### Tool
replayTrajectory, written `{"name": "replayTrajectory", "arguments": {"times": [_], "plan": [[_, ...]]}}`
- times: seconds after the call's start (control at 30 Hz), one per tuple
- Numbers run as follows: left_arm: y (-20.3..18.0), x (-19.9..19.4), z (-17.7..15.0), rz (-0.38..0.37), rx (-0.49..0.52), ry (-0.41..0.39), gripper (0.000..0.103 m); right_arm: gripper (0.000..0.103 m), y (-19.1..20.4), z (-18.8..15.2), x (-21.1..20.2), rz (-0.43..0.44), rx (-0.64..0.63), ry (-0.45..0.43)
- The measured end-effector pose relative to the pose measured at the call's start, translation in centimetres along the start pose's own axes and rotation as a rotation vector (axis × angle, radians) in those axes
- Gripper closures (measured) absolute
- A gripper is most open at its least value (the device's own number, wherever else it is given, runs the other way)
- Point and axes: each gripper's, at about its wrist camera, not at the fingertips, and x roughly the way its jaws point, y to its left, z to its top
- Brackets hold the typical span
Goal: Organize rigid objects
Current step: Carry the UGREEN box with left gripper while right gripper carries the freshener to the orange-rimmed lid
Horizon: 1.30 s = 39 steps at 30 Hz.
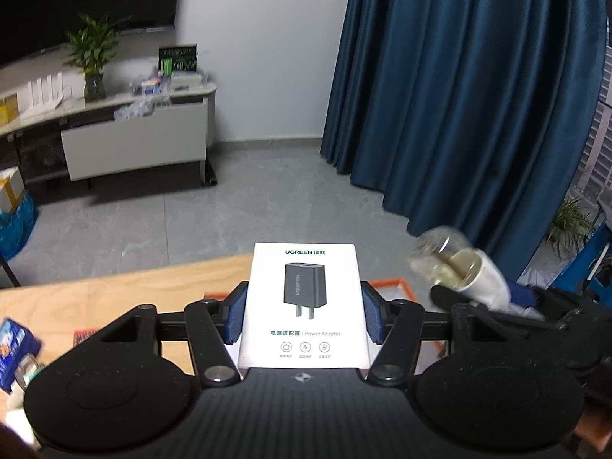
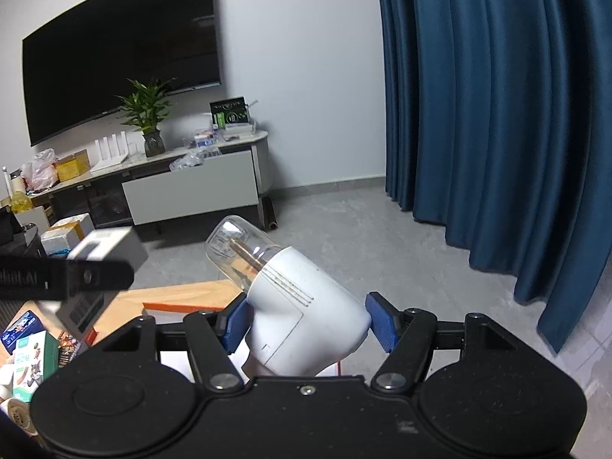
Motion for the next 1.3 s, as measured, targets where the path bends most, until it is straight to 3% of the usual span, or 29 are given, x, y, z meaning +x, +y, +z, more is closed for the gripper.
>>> {"name": "replayTrajectory", "arguments": {"times": [0.37, 1.3], "plan": [[0.9, 2.3, -1.1, 0.02, -0.014, 0.073, 0.044, 0.025, 1.5, -0.1, 2.3, 0.005, -0.062, 0.061], [0.9, 4.0, -1.4, 0.026, -0.008, 0.103, 0.044, 0.025, 3.3, -1.1, 6.3, -0.054, -0.132, 0.167]]}}
